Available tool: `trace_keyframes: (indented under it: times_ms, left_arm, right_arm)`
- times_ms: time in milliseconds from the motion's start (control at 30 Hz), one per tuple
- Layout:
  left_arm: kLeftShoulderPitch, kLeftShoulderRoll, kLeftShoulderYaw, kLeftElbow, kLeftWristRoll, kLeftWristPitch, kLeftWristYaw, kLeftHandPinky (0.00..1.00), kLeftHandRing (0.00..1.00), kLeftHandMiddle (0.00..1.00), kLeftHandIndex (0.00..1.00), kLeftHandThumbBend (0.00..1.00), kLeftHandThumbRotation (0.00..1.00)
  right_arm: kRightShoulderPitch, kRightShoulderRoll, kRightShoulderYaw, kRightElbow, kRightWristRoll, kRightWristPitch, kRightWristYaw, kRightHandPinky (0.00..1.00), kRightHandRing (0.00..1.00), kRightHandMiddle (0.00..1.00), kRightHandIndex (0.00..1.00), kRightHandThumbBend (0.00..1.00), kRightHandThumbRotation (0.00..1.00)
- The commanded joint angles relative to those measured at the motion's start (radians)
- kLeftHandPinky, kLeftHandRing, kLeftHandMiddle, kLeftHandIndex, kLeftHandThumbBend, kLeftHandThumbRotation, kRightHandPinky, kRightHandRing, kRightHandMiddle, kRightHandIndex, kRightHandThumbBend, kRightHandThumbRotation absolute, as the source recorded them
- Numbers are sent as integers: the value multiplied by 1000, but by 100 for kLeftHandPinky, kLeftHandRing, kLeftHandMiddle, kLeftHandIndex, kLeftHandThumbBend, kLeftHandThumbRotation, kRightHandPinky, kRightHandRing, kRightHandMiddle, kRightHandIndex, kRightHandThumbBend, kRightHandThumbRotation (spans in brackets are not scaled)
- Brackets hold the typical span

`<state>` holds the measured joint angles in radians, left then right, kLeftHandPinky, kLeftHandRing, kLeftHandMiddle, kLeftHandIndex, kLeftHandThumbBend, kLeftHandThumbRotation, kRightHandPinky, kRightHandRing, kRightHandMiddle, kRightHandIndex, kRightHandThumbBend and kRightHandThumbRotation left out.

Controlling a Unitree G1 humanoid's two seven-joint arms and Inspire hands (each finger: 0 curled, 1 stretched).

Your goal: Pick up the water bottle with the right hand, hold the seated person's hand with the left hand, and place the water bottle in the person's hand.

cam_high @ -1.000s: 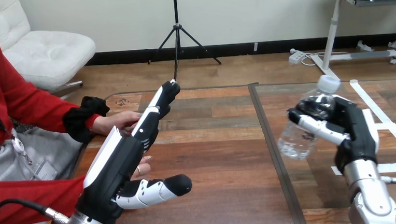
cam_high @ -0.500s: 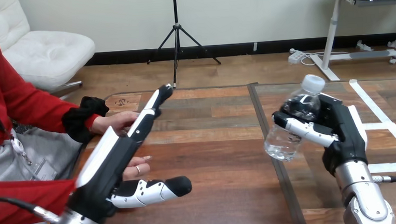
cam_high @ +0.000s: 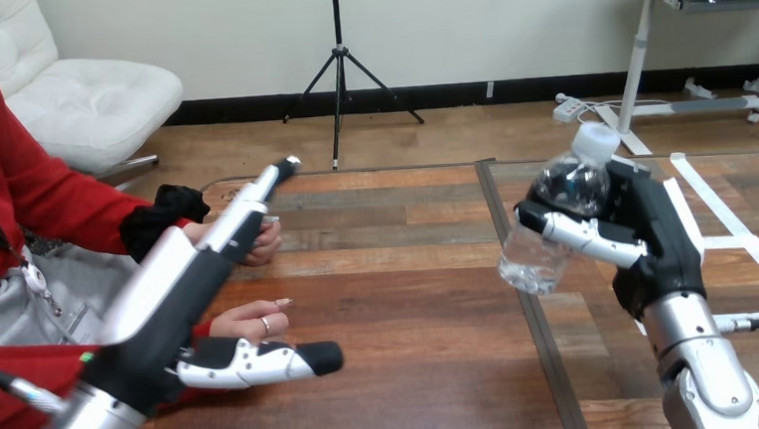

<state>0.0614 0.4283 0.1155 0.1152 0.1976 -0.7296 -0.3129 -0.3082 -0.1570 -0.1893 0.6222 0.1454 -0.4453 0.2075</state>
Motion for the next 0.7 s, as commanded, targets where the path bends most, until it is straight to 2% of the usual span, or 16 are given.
trace_keyframes:
  times_ms: [0,333,667]
  left_arm:
    - [-42,57,30,-33,20,16,19,96,100,100,98,100,54]
    - [-73,127,48,19,51,10,35,96,98,97,97,100,47]
    - [-106,201,47,77,87,17,46,94,96,96,96,100,47]
  right_arm:
    - [-34,8,12,-96,18,-9,15,33,38,44,44,85,0]
    - [-16,20,25,-129,26,-10,38,32,38,43,44,87,0]
    - [16,30,46,-183,34,-1,66,32,38,43,44,88,0]
